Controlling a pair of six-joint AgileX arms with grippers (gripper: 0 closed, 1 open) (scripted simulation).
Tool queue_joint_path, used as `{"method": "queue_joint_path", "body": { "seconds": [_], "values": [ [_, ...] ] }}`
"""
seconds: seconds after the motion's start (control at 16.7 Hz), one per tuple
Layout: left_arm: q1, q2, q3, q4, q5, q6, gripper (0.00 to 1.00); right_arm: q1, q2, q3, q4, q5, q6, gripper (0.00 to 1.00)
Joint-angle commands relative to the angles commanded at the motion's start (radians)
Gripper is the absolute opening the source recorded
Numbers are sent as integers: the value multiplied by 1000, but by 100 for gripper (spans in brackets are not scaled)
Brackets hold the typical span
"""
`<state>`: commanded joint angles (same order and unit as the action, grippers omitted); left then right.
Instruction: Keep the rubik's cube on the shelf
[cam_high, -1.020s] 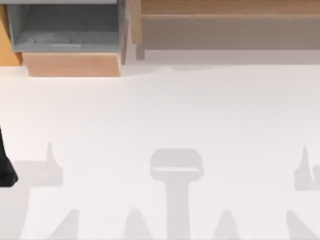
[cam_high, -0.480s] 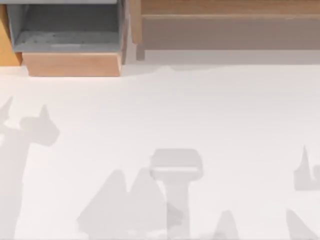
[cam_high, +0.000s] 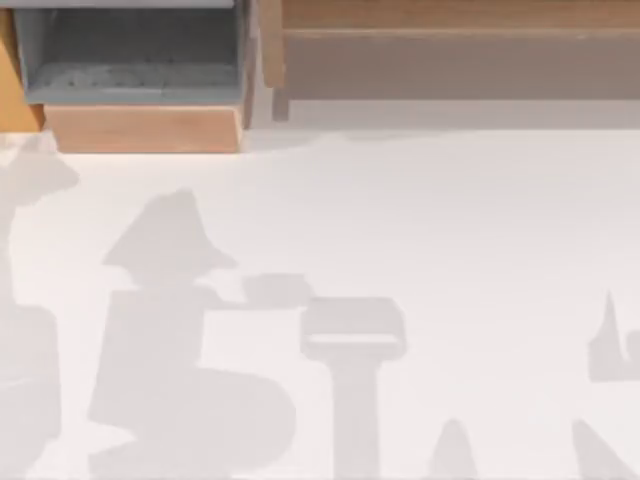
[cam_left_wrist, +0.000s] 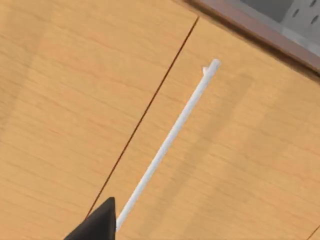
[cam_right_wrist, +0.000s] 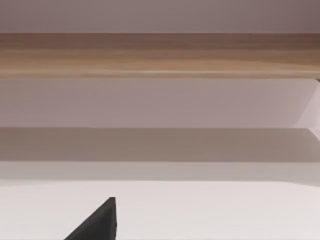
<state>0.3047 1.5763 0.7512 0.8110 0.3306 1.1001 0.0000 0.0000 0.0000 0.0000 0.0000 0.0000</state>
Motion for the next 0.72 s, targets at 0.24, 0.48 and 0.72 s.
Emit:
{"method": "queue_joint_path", "body": {
  "seconds": [0.24,0.48,0.72],
  "values": [
    [59,344,167,176,69,237,100,0,0,0,0,0,0,100],
    [98,593,291,305,115,408,100,0,0,0,0,0,0,100],
    [114,703,348,363,134,484,100,0,0,0,0,0,0,100]
  ]
}}
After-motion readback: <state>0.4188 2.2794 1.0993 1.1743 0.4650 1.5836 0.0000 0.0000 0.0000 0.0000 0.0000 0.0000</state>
